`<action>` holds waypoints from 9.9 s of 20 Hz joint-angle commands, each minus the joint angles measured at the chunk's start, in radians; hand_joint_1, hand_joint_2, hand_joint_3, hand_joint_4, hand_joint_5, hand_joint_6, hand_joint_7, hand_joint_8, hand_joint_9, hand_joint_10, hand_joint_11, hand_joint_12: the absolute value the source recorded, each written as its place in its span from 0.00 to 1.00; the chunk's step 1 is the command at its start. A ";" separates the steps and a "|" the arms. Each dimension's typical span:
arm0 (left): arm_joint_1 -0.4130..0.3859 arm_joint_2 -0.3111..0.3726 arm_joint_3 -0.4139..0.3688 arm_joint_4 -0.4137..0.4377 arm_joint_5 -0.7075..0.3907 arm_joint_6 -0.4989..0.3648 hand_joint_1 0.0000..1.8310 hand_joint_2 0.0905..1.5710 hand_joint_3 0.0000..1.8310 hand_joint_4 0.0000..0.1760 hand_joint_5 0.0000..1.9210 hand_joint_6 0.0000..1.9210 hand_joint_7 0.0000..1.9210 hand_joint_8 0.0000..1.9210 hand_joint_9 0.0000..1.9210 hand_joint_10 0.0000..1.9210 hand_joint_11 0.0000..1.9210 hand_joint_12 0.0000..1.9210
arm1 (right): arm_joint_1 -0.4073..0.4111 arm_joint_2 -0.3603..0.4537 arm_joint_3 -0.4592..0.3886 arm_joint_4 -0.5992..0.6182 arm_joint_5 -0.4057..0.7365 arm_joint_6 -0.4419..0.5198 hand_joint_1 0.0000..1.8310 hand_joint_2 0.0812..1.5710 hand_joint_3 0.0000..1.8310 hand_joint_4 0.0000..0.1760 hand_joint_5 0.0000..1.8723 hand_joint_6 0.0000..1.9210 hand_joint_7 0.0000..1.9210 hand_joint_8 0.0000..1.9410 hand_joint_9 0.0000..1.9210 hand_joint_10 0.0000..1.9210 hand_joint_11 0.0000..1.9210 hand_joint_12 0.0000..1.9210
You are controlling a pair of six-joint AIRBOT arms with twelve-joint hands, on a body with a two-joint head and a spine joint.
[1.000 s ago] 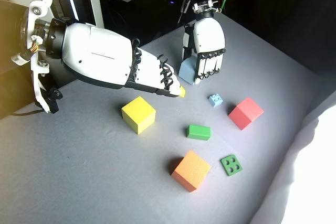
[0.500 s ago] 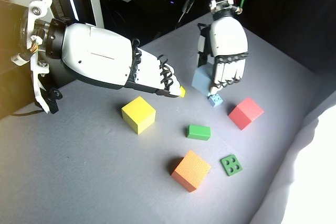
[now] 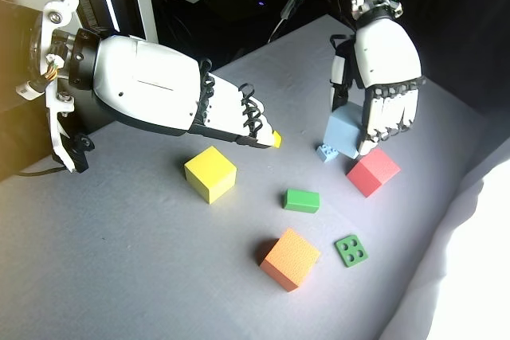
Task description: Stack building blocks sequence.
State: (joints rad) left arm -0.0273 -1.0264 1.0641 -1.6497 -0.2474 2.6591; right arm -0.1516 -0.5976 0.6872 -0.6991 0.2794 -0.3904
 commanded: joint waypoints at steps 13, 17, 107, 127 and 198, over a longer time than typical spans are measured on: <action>-0.002 -0.074 0.193 0.061 0.072 0.008 0.66 0.72 0.00 0.00 0.47 0.51 0.46 0.67 0.40 0.55 0.25 0.73 | 0.016 0.012 -0.003 0.025 0.086 0.001 0.00 0.82 0.00 0.00 0.08 0.01 0.08 0.00 0.04 0.01 0.01 0.00; -0.001 -0.087 0.236 0.071 0.085 0.008 0.65 0.74 0.00 0.00 0.44 0.56 0.44 0.72 0.37 0.59 0.23 0.76 | 0.016 0.012 -0.003 0.025 0.086 0.001 0.00 0.83 0.00 0.00 0.07 0.00 0.07 0.00 0.03 0.00 0.00 0.00; 0.200 0.254 -0.127 -0.278 0.545 0.338 0.19 0.61 0.00 0.00 0.18 0.00 0.21 0.00 0.21 0.00 0.00 0.43 | -0.088 -0.004 0.007 0.743 -0.052 -0.139 0.71 0.62 0.01 0.00 0.04 0.00 0.03 0.00 0.00 0.00 0.00 0.00; 0.166 0.316 -0.241 -0.287 0.436 0.338 0.15 0.65 0.00 0.00 0.20 0.00 0.22 0.00 0.22 0.00 0.00 0.44 | -0.206 -0.189 0.085 1.123 0.024 -0.312 0.78 0.63 0.01 0.00 0.09 0.01 0.09 0.01 0.03 0.01 0.00 0.00; 0.312 0.369 -0.263 2.707 -0.514 -2.479 0.20 0.68 0.00 0.00 0.23 0.00 0.27 0.00 0.26 0.01 0.04 0.45 | 0.272 -0.507 0.719 1.133 -0.351 -0.459 0.64 0.76 0.00 0.00 0.42 0.61 0.41 0.75 0.30 0.71 0.13 0.92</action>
State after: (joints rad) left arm 0.2920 -0.6594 0.7979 1.1095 -0.6888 0.1791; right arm 0.1028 -1.1198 1.4006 0.4221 -0.1761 -0.8593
